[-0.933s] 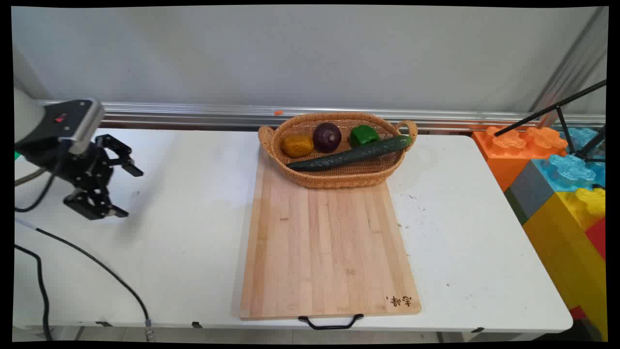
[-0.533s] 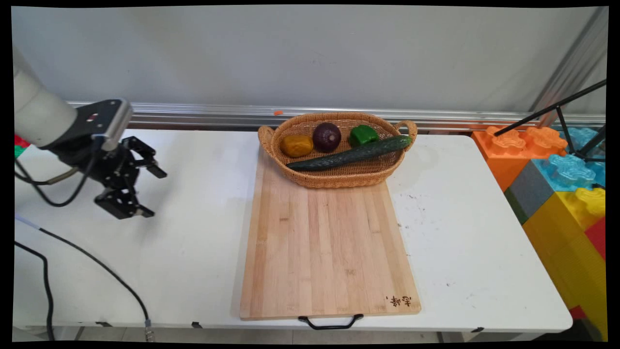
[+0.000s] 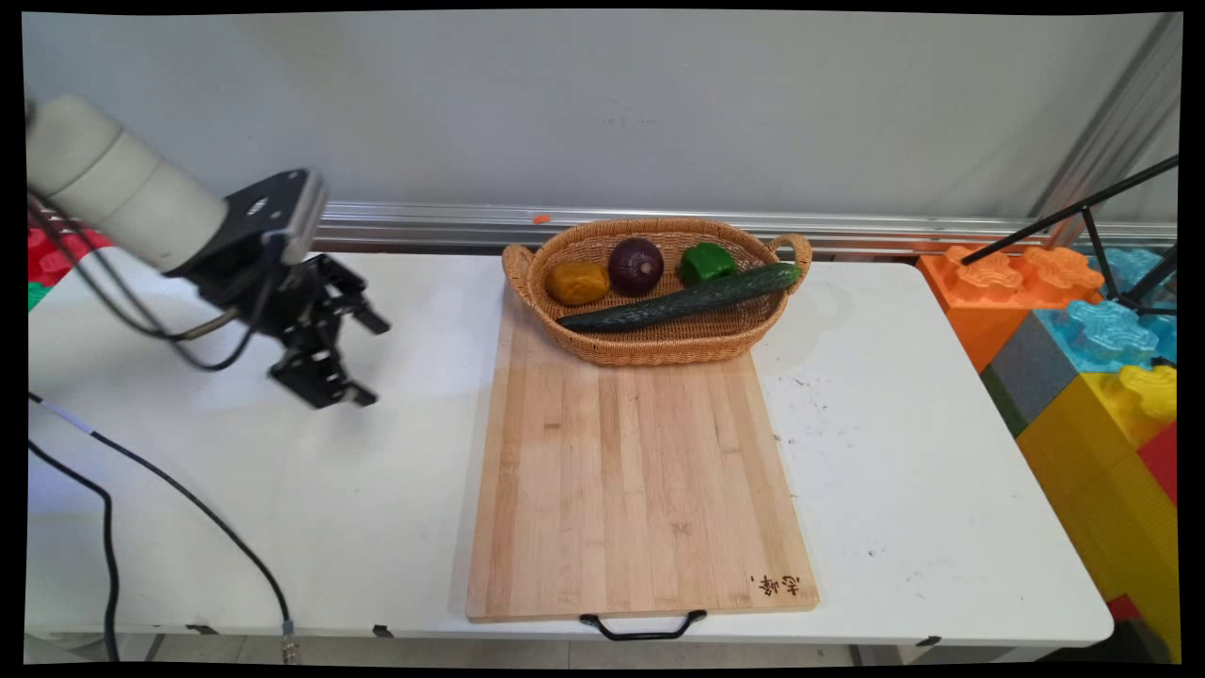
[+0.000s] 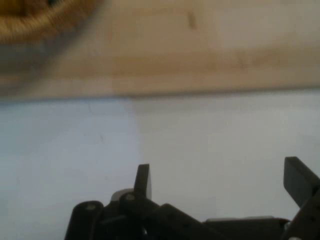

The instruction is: Pick up the cucumber from the vegetable basket

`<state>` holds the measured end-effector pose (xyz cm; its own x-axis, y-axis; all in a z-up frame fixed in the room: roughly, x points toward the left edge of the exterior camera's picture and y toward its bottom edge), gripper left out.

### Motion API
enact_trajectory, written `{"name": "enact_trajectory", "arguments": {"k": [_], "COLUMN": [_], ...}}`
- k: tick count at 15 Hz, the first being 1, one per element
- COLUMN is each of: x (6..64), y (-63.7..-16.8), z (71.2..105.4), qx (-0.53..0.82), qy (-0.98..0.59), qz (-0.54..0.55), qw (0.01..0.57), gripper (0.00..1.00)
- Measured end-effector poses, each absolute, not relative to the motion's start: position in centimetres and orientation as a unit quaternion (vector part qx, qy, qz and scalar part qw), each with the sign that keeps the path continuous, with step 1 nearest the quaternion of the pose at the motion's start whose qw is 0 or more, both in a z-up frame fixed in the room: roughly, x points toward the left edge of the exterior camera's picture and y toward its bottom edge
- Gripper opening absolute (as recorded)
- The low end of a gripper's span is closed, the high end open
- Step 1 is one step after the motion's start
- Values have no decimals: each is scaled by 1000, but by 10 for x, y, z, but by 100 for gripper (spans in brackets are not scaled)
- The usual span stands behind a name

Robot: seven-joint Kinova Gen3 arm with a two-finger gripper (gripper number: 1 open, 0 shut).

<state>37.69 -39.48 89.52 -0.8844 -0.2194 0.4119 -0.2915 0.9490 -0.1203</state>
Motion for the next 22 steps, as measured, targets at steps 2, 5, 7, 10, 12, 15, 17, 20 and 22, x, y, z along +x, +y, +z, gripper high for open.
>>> {"name": "enact_trajectory", "arguments": {"k": [2,5,7,10,12,15,17,20,22], "x": [360,342,326,309,297,277,259,232,215], "y": [-409,-427,-443,-462,-474,-495,-512,-538,-555], "z": [898,904,909,914,915,915,914,911,907], "qx": [148,167,182,204,216,230,233,228,229], "qy": [-958,-945,-933,-918,-909,-898,-893,-891,-890], "qz": [103,117,130,148,155,163,169,179,185], "qw": [224,255,281,307,320,337,345,350,349], "gripper": [100,100,100,100,100,100,100,100,100]}}
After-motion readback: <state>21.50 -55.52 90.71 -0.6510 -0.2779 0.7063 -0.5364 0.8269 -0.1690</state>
